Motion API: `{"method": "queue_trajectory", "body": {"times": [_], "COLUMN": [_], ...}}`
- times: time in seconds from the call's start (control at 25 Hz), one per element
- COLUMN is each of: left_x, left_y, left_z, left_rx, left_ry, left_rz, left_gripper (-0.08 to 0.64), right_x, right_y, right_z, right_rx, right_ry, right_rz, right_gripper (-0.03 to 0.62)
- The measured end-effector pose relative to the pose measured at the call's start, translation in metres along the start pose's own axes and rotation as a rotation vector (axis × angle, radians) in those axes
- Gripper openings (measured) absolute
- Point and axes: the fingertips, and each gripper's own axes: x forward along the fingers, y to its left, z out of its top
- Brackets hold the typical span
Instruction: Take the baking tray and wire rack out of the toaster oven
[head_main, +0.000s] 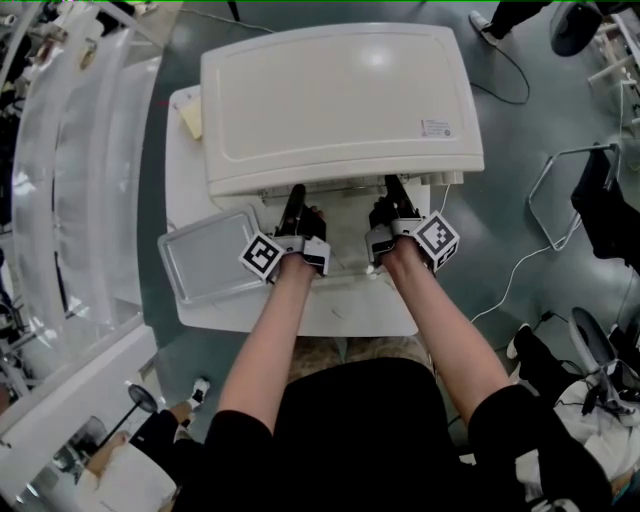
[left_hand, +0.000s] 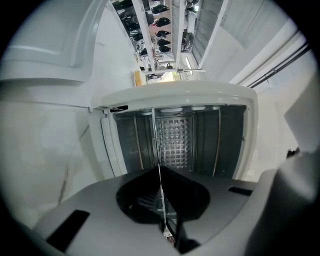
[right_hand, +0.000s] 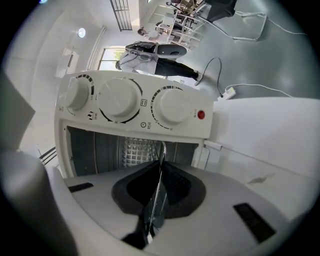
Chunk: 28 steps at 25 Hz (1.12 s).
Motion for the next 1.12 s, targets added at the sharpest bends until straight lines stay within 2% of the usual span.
{"method": "queue_trajectory", "body": {"times": [0.16,0.28,0.48,0.68,0.84,1.12], "left_x": [-0.017,-0.030,-0.052,-0.076,-0.094,-0.109], "left_y": [0.000,0.002,0.001,-0.009,-0.013,-0.023], "left_z": [-0.007,-0.011,-0.022,-0.031,-0.038,-0.046], "left_rx": [-0.017,-0.023,0.003,0.003,0.004,0.006], "left_ry": [0.001,0.005,0.028,0.052,0.062,0.096], "left_rz": [-0.004,-0.007,-0.004,-0.018,0.007,-0.019], "left_gripper": [0.025,0.025,0.025,0.025,0.025,0.025], "right_x": [-0.016,-0.030,-0.054,-0.082,-0.103,-0.120], "right_y": [-0.002,-0.007,-0.008,-0.005,-0.002,-0.001], "right_z": [-0.006,-0.010,-0.016,-0.023,-0.028,-0.031], "right_rx": [0.014,0.015,0.018,0.025,0.048,0.072], "right_ry": [-0.006,-0.010,-0.022,-0.055,-0.090,-0.090], "right_rz": [0.016,-0.003,-0.002,0.019,0.034,0.066], "right_gripper": [0.040,0.038,0.037,0.035,0.035,0.034]}}
